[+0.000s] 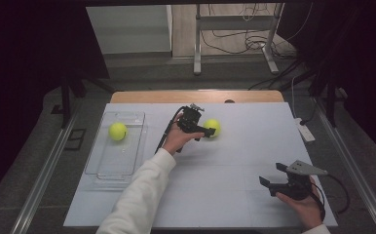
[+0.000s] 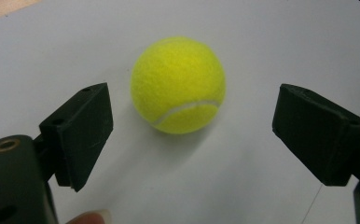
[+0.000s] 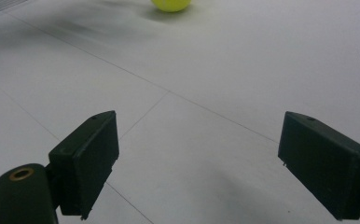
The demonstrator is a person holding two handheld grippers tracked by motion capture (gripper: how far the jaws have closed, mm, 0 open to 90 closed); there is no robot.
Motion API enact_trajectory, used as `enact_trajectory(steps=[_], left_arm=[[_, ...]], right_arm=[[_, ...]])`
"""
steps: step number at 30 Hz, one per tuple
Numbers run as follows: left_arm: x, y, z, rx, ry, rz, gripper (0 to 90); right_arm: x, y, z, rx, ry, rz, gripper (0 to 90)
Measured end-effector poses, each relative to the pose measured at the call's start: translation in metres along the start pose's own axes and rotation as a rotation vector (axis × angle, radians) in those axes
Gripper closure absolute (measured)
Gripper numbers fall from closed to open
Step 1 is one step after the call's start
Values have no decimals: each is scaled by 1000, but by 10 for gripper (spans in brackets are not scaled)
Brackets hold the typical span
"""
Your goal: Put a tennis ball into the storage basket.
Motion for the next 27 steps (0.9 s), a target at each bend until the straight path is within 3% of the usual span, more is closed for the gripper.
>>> enact_trajectory(steps=[27], left_arm=[[-28,3,6,0,-28,4,132]], right_arm=[[0,-1,-1,-2,1,2,126]])
Point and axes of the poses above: each handheld gripper's, and its own axes: x roughly backward along the jaws, z roughly out of its top, y roughly to its right, the point moved 5 cm from there along -x, roughly forward along the jaws, and after that the axes turned 8 degrees about y, right-handed, at the moved point
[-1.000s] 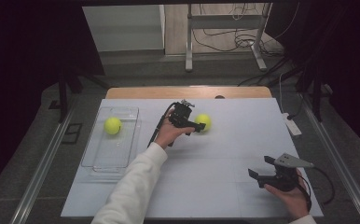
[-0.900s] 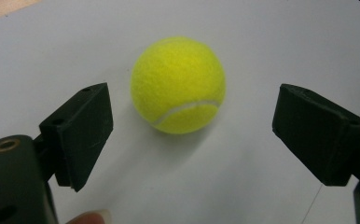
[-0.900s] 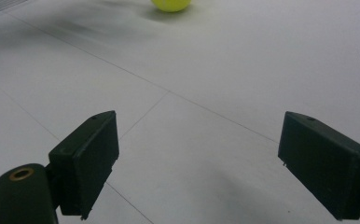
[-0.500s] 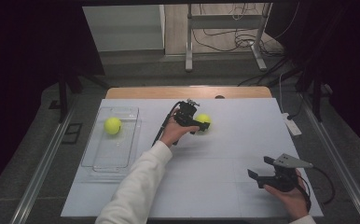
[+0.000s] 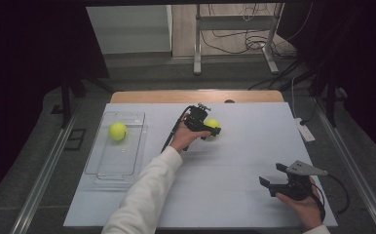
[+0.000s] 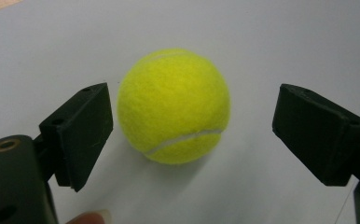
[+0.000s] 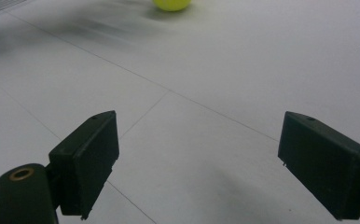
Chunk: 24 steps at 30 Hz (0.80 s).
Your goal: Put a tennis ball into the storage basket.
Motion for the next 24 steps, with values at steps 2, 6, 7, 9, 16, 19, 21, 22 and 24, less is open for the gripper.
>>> enact_trajectory(steps=[2,6,7,9,16,19,21,22,24], left_arm=[[-3,0,0,2,-1,-1,132],[-6,0,0,5,-6,-1,132],[-7,0,0,5,-6,1,132],[-9,-2,1,8,-9,1,132],[-13,-6,1,22,-8,13,135],[-15,-7,0,29,-10,12,135],[-18,-7,0,28,-11,15,136],[-19,-7,0,26,-14,19,136],[-20,-7,1,27,-11,18,137]], right_arm=[[0,0,0,0,0,0,126],[0,0,0,-2,1,0,126],[0,0,0,-2,0,0,126],[1,0,0,-3,0,0,126],[1,1,-1,-2,-1,-1,126],[1,1,-1,-3,-1,-1,126],[1,1,-1,-6,-2,-2,126],[1,1,-1,-5,-4,-2,126],[0,1,-2,-2,-8,-2,126]])
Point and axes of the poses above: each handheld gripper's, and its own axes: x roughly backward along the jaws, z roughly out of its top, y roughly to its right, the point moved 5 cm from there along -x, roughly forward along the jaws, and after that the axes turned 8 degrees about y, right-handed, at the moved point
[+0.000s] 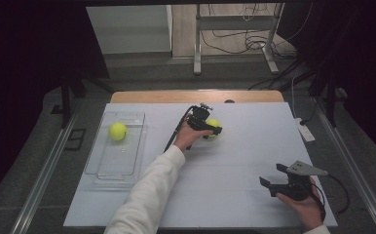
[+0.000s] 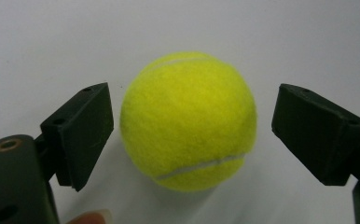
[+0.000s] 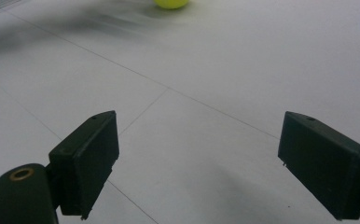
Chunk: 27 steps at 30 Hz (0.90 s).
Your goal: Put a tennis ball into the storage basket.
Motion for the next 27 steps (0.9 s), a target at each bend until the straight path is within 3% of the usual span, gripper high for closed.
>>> enact_trajectory(steps=[5,10,18,27], left_arm=[[-3,-2,-1,10,-7,-1,159],[-4,-1,-3,-12,-17,11,260],[-3,-1,-3,-22,-18,16,271],[6,2,2,-30,20,-3,273]], right_arm=[[0,1,0,-7,0,-2,126],[0,1,0,-7,1,-2,126],[0,1,0,-7,3,-4,127],[1,1,0,-7,3,-5,127]])
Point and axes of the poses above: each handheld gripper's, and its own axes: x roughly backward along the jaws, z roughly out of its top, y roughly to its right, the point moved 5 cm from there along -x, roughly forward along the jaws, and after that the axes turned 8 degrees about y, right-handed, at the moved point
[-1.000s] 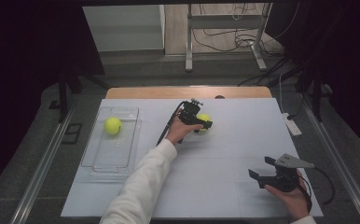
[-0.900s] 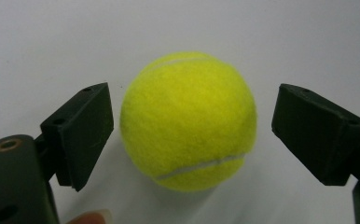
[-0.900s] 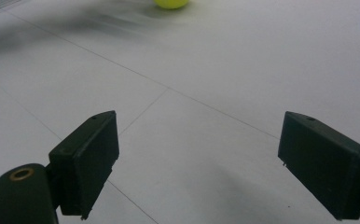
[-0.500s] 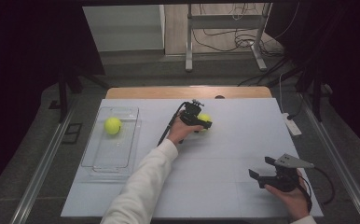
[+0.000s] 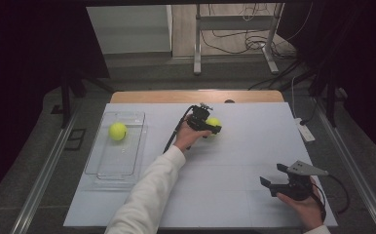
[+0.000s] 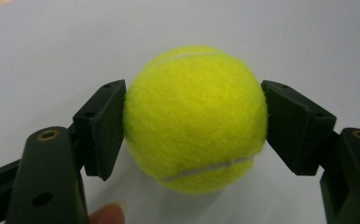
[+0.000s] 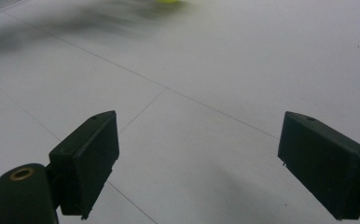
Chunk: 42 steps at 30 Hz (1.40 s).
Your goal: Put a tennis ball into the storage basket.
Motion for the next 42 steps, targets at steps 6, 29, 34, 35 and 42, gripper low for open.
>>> enact_trajectory(steps=[6,29,34,35,42], left_arm=[[7,4,3,-7,16,-15,273],[34,9,1,-20,58,-12,273],[40,11,0,-19,72,-23,272],[41,12,-1,-20,72,-25,272],[48,15,-3,-31,81,-32,272]], right_arm=[[0,0,0,0,0,0,127],[0,-1,1,8,3,-1,128],[0,-1,1,8,-1,-3,128],[0,-1,1,8,-2,-4,128],[-1,-1,1,8,-1,-4,128]])
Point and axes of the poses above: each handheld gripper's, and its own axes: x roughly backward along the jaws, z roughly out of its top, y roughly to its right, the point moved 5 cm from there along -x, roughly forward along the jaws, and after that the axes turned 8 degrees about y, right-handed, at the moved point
